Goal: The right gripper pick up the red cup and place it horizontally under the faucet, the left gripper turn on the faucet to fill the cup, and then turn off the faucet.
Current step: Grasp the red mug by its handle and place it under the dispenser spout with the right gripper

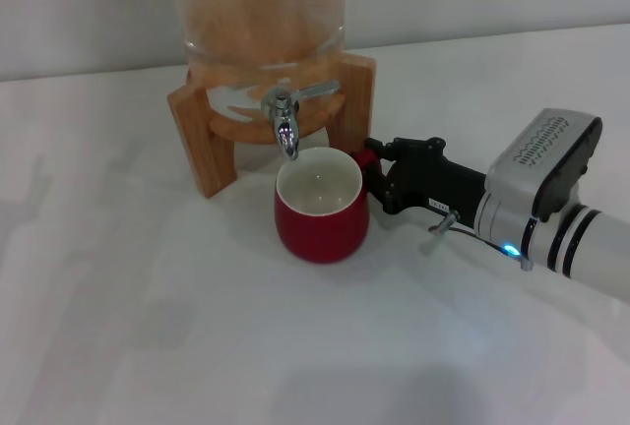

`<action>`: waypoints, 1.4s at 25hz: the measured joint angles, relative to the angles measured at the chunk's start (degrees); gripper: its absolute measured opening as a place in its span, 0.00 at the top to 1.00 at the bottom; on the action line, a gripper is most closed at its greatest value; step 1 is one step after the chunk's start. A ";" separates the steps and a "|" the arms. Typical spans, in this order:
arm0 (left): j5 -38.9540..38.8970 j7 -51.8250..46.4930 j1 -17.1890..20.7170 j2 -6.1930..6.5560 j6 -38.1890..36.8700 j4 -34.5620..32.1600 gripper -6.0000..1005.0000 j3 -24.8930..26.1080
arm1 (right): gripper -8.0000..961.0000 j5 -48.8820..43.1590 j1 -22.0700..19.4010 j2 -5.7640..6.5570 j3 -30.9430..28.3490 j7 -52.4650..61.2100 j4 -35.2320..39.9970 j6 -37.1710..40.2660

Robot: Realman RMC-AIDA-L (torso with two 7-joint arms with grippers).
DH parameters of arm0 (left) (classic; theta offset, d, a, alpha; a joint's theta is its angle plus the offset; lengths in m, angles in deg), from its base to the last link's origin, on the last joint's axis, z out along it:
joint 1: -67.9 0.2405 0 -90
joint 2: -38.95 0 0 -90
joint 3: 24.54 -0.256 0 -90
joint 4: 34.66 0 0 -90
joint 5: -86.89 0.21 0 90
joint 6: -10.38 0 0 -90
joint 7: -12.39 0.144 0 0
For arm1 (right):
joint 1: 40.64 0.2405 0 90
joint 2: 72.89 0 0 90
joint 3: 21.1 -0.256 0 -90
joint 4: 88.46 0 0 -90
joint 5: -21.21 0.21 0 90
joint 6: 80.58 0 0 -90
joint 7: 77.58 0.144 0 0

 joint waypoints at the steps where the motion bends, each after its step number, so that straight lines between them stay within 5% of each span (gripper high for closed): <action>1: 0.00 -0.01 0.00 0.00 0.00 -0.01 0.12 0.00 | 0.76 0.01 0.00 0.00 -0.01 0.00 0.26 -0.38; 35: 0.79 -0.20 -0.07 -0.09 0.00 -0.11 0.12 -0.09 | 0.75 -0.05 0.52 -0.18 0.29 0.00 3.37 -3.33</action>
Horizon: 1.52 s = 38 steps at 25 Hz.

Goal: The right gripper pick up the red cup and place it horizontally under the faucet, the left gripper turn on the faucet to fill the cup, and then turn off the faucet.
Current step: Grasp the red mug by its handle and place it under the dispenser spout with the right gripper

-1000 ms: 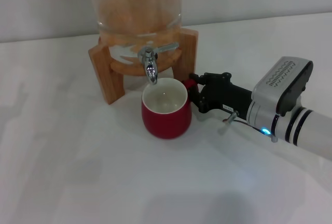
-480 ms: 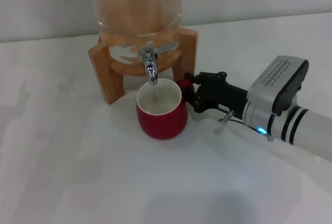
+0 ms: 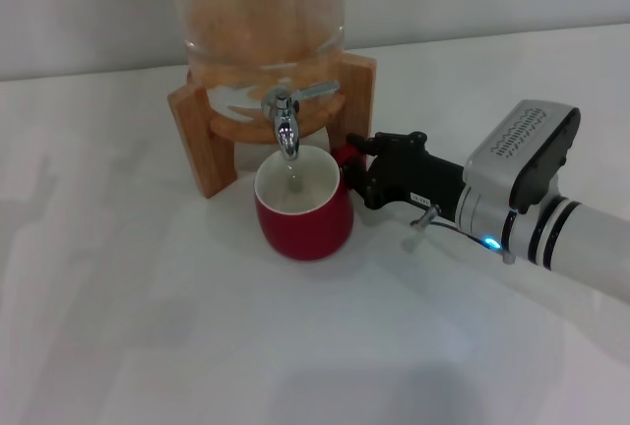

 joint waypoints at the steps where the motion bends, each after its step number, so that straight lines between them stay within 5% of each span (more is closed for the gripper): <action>1: 0.00 0.00 0.00 0.00 0.00 -0.01 0.12 0.00 | 0.75 0.01 0.00 0.00 -0.09 0.00 0.00 -0.08; 38: 0.55 -0.01 -0.22 -0.03 0.00 0.20 0.12 -0.09 | 0.75 0.49 0.09 0.27 -0.40 0.00 -0.64 -1.05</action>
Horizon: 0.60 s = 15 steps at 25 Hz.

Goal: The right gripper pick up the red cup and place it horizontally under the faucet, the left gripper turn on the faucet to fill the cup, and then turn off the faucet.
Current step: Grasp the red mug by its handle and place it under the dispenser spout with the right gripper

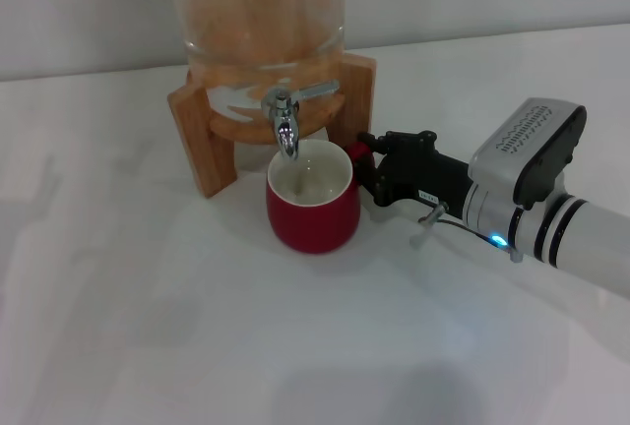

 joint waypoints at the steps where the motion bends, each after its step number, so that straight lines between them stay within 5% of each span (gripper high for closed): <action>1: 0.03 0.00 0.03 -0.03 0.00 -0.03 0.12 0.00 | 0.75 -0.03 0.00 0.00 0.01 0.00 0.00 -0.10; 15: 0.06 0.00 -0.02 -0.06 0.00 -0.06 0.12 0.00 | 0.75 -0.29 0.00 0.00 0.42 0.00 0.03 -0.27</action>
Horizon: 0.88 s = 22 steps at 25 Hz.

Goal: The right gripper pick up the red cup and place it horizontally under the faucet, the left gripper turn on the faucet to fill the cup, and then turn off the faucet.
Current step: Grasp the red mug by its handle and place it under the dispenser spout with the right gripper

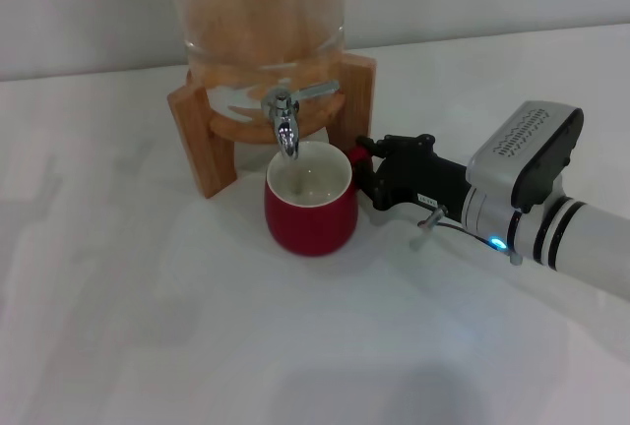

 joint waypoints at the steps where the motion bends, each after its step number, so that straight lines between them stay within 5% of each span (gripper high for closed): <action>1: 0.00 0.00 -0.02 0.00 0.00 0.02 0.12 0.00 | 0.75 0.00 0.00 0.00 0.11 0.00 0.00 0.00; 22: 0.00 0.00 -0.22 0.00 0.00 0.11 0.12 0.00 | 0.74 0.01 0.16 0.24 0.29 -0.10 -0.09 0.26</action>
